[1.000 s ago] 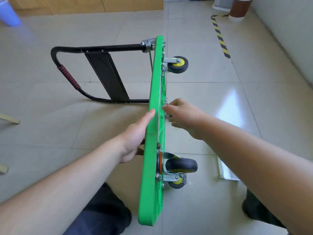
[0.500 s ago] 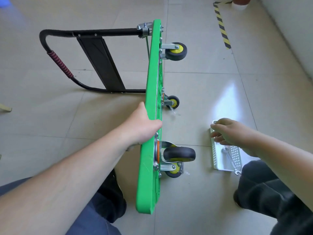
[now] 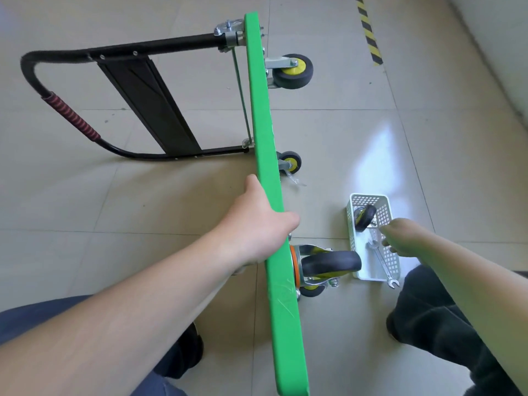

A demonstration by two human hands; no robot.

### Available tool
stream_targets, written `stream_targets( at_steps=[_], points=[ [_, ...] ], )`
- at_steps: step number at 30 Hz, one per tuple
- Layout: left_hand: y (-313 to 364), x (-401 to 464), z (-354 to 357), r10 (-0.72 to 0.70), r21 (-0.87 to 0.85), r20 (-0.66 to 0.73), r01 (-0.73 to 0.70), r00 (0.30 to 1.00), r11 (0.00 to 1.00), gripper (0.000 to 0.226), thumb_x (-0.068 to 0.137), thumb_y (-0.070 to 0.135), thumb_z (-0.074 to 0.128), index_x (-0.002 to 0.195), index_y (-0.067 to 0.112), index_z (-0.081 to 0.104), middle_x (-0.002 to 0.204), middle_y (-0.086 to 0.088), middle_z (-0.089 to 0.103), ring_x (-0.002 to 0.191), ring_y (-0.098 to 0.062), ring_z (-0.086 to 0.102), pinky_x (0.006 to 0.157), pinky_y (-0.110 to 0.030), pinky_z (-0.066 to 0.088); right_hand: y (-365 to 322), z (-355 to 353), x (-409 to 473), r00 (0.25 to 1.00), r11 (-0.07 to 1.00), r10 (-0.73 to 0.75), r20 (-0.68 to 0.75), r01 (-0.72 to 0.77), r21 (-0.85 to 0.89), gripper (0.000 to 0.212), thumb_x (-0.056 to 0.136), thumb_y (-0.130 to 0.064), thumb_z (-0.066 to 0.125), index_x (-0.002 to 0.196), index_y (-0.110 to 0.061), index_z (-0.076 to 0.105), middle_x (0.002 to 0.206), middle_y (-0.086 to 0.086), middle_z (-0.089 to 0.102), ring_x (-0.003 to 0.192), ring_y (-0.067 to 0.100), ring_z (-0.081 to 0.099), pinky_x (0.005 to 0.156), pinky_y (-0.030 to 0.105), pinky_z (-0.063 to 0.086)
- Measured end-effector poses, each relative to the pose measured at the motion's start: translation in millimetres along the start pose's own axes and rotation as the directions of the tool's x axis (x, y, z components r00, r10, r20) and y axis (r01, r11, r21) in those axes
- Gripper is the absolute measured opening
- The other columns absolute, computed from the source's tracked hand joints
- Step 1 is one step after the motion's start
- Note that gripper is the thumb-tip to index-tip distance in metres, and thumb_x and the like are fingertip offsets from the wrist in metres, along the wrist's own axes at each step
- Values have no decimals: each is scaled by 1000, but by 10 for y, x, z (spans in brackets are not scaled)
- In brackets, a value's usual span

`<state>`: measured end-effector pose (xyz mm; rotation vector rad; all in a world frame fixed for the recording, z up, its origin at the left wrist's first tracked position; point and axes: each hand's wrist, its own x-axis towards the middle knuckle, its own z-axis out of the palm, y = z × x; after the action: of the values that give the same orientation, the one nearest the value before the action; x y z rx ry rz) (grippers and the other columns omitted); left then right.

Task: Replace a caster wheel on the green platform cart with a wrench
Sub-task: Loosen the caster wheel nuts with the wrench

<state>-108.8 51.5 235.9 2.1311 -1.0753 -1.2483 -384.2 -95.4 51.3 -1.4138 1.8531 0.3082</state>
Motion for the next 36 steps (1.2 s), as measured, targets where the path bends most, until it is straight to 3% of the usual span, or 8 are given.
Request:
stream_targets(
  at_steps=[3, 8, 12, 15, 21, 28, 33, 36],
  points=[
    [49, -29, 43, -13, 4, 21, 13, 1000, 1000, 56, 68, 40, 61, 118, 24, 43, 105, -7, 70, 91, -30, 73, 79, -57, 62, 209, 121, 164, 999, 994, 44, 4, -43, -101, 29, 101, -16, 44, 99, 7, 62, 90, 19, 64, 74, 31, 55, 63, 31, 42],
    [68, 78, 108, 9, 53, 27, -10, 1000, 999, 50, 80, 40, 65, 122, 25, 42, 105, -3, 71, 89, -23, 72, 81, -49, 62, 442, 369, 378, 992, 952, 107, 63, -84, -295, 31, 104, -17, 51, 73, -13, 49, 77, 4, 48, 92, 28, 48, 73, 30, 40],
    [26, 172, 127, 13, 96, 18, -15, 1000, 995, 53, 90, 35, 64, 133, 24, 34, 100, -2, 70, 80, -17, 69, 67, -31, 59, 616, 572, 526, 992, 921, 102, 79, -64, -385, 10, 102, -17, 53, 99, -8, 55, 99, 11, 54, 91, 28, 48, 79, 30, 38],
    [-9, 181, 126, 32, 86, -10, -31, 999, 996, 51, 87, 37, 67, 127, 29, 36, 96, 2, 71, 69, -11, 66, 55, -24, 52, 730, 697, 597, 995, 911, 72, 73, -36, -411, 18, 100, -14, 52, 115, -4, 57, 104, 14, 60, 90, 28, 51, 78, 30, 41],
    [12, 296, 184, 63, 10, -104, -62, 993, 998, 53, 93, 35, 66, 136, 38, 36, 109, 9, 72, 93, -14, 70, 88, -39, 58, 830, 838, 808, 998, 911, 46, 51, -20, -412, 13, 100, -12, 47, 111, -5, 49, 93, 8, 54, 86, 26, 56, 72, 29, 44],
    [39, 316, 218, 70, -39, -128, -75, 989, 996, 43, 93, 26, 63, 126, 46, 44, 103, 14, 75, 91, -15, 71, 90, -40, 58, 801, 993, 1040, 997, 898, 59, 51, -31, -438, 9, 94, -2, 46, 101, -7, 50, 76, 4, 48, 84, 27, 59, 70, 31, 48],
    [21, 333, 224, 86, -40, -130, -92, 988, 995, 44, 87, 35, 64, 124, 45, 44, 101, 9, 76, 89, -20, 72, 86, -50, 59, 828, 1087, 1155, 999, 899, 33, -15, -36, -437, 39, 90, -4, 47, 129, -6, 48, 93, 5, 53, 92, 25, 56, 87, 34, 52],
    [3, 340, 222, 88, -46, -132, -95, 987, 994, 49, 78, 37, 58, 124, 44, 44, 102, 8, 76, 90, -22, 73, 84, -51, 59, 788, 1108, 1157, 997, 919, 66, -37, -75, -388, 40, 93, -1, 50, 133, -2, 45, 117, 15, 64, 110, 31, 63, 90, 36, 52]
  ],
)
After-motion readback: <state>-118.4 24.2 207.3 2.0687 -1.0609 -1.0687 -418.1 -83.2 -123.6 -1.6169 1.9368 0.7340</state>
